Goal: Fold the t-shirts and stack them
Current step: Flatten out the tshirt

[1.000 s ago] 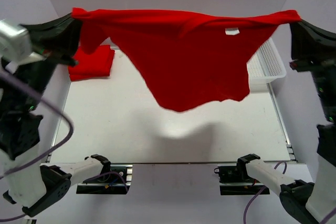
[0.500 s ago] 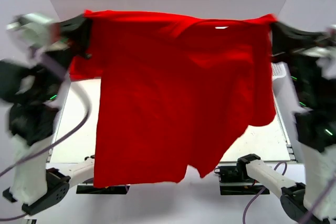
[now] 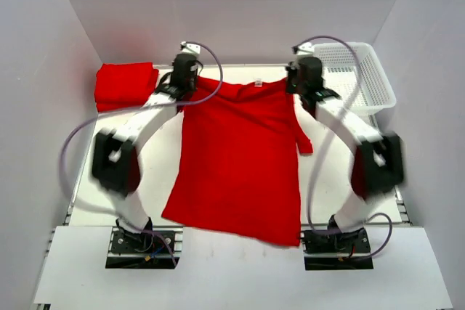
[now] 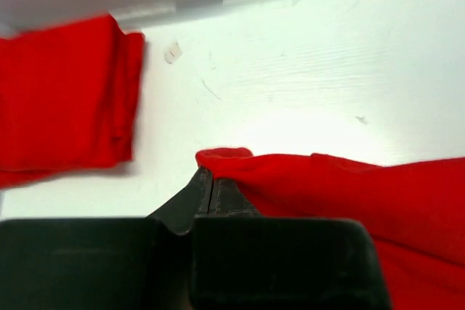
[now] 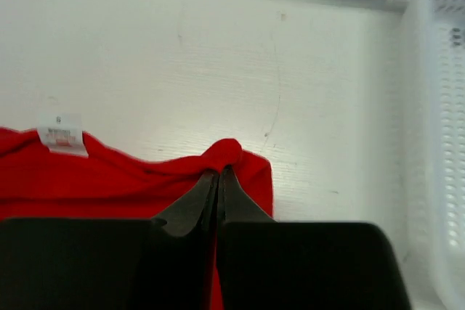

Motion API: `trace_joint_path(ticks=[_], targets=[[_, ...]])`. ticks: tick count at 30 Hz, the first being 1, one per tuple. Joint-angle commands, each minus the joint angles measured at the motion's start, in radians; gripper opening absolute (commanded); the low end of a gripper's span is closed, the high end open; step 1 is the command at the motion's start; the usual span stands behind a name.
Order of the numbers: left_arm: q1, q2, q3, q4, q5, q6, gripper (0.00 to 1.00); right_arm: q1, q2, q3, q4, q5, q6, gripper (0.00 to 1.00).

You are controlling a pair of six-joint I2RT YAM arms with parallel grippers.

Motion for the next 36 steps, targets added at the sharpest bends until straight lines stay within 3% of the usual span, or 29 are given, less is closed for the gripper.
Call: trace_joint_path(ticks=[1,3,6,7,8,9,10,11,12,18,24,29,36], targets=[[0.075,0.250,0.226,0.014,-0.035,-0.045,0.00,-0.016,0.248,0.259,0.031,-0.022,-0.009,0.00],[0.095,0.479,0.365,-0.029,0.035,-0.058,0.00,-0.023,0.462,0.445,-0.061,-0.035,-0.014,0.00],[0.120,0.632,0.584,-0.081,0.075,-0.093,0.00,-0.023,0.652,0.685,-0.098,-0.053,0.006,0.00],[0.120,0.715,0.641,-0.100,0.075,-0.108,0.05,-0.023,0.682,0.722,-0.101,-0.059,0.021,0.00],[0.131,0.752,0.746,-0.117,0.075,-0.108,0.24,-0.025,0.705,0.819,-0.104,-0.059,0.023,0.00],[0.131,0.781,0.788,-0.147,0.075,-0.108,0.84,-0.025,0.768,0.842,-0.100,-0.059,0.020,0.11],[0.141,0.801,0.831,-0.147,0.075,-0.108,1.00,-0.025,0.782,0.856,-0.075,-0.047,0.014,0.53],[0.142,0.817,0.845,-0.147,0.103,-0.108,1.00,-0.023,0.790,0.886,-0.066,-0.038,0.014,0.76],[0.151,0.817,0.845,-0.138,0.115,-0.119,1.00,-0.026,0.802,0.895,-0.058,-0.044,0.017,0.90],[0.151,0.720,0.766,-0.105,0.236,-0.119,1.00,-0.026,0.705,0.816,-0.061,-0.091,0.000,0.90],[0.151,0.550,0.714,-0.253,0.330,-0.154,1.00,-0.023,0.520,0.700,-0.218,-0.194,0.020,0.90],[0.129,0.316,0.383,-0.313,0.431,-0.212,1.00,-0.022,0.351,0.529,-0.337,-0.219,0.063,0.90],[0.108,-0.047,-0.142,-0.255,0.630,-0.343,1.00,-0.025,0.268,0.403,-0.463,-0.221,0.058,0.90]])
